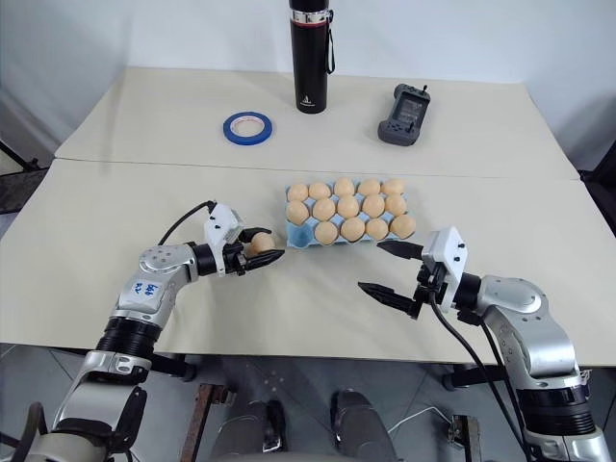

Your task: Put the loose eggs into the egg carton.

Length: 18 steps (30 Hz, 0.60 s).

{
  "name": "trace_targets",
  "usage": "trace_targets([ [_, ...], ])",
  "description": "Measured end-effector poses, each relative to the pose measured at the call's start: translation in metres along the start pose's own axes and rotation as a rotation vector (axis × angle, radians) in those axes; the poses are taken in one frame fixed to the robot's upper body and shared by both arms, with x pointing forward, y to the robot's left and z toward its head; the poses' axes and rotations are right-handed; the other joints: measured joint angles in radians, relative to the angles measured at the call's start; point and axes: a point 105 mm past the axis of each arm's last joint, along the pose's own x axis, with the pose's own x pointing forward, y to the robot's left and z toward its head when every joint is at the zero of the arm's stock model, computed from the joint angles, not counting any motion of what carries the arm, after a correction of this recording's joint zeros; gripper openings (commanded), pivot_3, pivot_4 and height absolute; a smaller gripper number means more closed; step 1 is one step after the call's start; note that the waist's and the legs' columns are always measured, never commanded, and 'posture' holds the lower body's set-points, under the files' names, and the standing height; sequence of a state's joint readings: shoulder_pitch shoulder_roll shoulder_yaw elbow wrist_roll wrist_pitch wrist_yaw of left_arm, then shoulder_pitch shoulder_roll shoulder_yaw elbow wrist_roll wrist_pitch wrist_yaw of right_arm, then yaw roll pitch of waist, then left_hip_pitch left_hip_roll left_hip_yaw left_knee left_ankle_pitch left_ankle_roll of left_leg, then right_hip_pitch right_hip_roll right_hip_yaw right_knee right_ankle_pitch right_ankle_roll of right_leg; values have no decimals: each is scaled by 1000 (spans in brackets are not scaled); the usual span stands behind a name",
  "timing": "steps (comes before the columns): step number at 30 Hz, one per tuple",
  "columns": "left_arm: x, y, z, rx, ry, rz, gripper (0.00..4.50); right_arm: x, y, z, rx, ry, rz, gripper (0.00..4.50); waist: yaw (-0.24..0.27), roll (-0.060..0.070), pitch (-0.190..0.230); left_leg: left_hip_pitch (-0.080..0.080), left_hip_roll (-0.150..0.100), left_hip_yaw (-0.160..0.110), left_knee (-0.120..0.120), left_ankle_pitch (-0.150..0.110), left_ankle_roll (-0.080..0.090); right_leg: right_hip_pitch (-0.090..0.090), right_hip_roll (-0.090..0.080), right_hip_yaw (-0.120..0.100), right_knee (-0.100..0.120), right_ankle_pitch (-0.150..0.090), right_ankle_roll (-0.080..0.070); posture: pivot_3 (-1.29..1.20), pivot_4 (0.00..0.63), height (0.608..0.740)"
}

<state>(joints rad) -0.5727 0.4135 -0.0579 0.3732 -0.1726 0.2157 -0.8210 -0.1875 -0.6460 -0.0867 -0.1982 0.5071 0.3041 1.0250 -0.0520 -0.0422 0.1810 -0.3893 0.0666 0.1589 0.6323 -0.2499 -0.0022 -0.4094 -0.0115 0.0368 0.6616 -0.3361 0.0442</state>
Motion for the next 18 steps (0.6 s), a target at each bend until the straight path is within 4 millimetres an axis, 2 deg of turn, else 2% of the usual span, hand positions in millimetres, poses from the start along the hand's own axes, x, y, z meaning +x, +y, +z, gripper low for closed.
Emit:
trace_targets([
  [6, -4, 5, 8, 43, -6, -13, 2401, 0, -1, 0, -3, 3, -8, 4500, 0, 0, 0, 0, 0, 0, 0, 0, 0, 0, 0, 0, 0, 0, 0, 0, 150, 740],
  [11, -5, 15, 61, 123, -112, -54, 2398, 0, -3, 0, -12, 4, -19, 4500, 3, 0, 0, 0, 0, 0, 0, 0, 0, 0, 0, 0, -1, 0, 0, 0, 150, 740],
  [14, -3, 15, 81, 154, -153, -79, 2398, -1, -4, 1, -17, 1, -28, 4500, 3, 0, 0, 0, 0, 1, 0, 0, -1, 0, 0, 0, -1, 0, 0, 0, 150, 740],
  [18, 7, 12, 80, 123, -158, -121, 2398, -2, -5, 0, -19, 0, -39, 4500, 1, 0, 0, 0, 0, 1, 0, 0, -1, 0, 1, 0, -1, 0, 0, 0, 150, 740],
])
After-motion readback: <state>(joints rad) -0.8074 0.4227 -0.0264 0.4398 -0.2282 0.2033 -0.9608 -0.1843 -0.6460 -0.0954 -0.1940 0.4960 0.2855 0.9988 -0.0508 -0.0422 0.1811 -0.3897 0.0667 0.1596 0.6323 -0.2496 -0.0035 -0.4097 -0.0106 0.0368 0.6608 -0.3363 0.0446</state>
